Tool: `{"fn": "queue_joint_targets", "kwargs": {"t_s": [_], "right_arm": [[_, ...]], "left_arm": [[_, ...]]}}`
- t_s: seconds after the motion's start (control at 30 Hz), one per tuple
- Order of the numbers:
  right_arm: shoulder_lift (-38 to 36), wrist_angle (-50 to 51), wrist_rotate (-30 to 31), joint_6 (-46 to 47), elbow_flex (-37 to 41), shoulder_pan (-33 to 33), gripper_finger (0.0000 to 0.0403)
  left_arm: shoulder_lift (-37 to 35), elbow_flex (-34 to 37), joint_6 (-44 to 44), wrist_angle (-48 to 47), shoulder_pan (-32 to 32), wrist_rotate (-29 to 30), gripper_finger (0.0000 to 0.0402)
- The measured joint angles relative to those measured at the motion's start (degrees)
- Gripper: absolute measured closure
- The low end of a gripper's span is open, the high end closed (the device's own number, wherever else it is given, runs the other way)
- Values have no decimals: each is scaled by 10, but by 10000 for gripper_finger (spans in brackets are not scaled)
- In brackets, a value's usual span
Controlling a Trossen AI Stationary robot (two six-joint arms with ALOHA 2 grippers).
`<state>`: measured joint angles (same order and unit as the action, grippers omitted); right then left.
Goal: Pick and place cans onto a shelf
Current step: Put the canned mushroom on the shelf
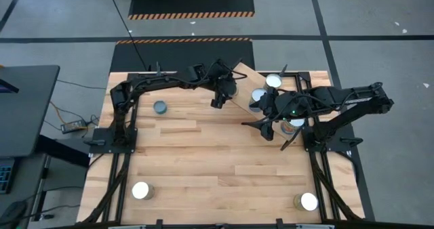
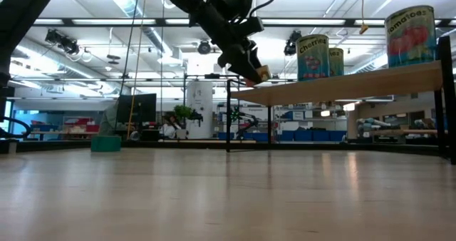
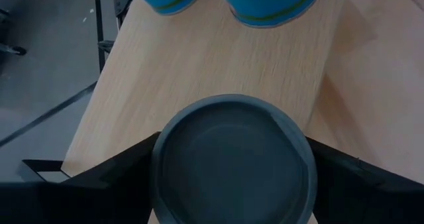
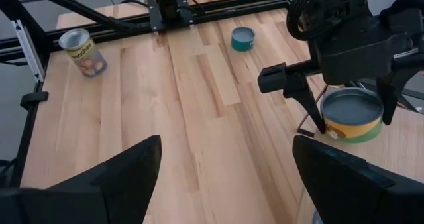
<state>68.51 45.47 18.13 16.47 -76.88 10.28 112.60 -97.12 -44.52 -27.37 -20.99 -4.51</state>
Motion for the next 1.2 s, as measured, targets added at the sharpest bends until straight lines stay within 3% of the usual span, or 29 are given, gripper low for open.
{"fn": "queue_joint_targets", "kwargs": {"t_s": [0.3, 0.57, 0.83, 1.07, 1.2], "right_arm": [[0, 0, 0, 0, 0, 0, 55], [0, 0, 0, 0, 0, 0, 54], [0, 0, 0, -1, 0, 0, 54], [0, 0, 0, -1, 0, 0, 54], [0, 0, 0, -1, 0, 0, 54]], "left_arm": [[0, 0, -1, -5, -1, 3, 85], [0, 0, -3, -1, -1, 3, 110], [0, 0, 16, 2, -1, 17, 43], [0, 0, 14, 15, -1, 21, 34], [-5, 0, 14, 9, -1, 62, 34]]}}
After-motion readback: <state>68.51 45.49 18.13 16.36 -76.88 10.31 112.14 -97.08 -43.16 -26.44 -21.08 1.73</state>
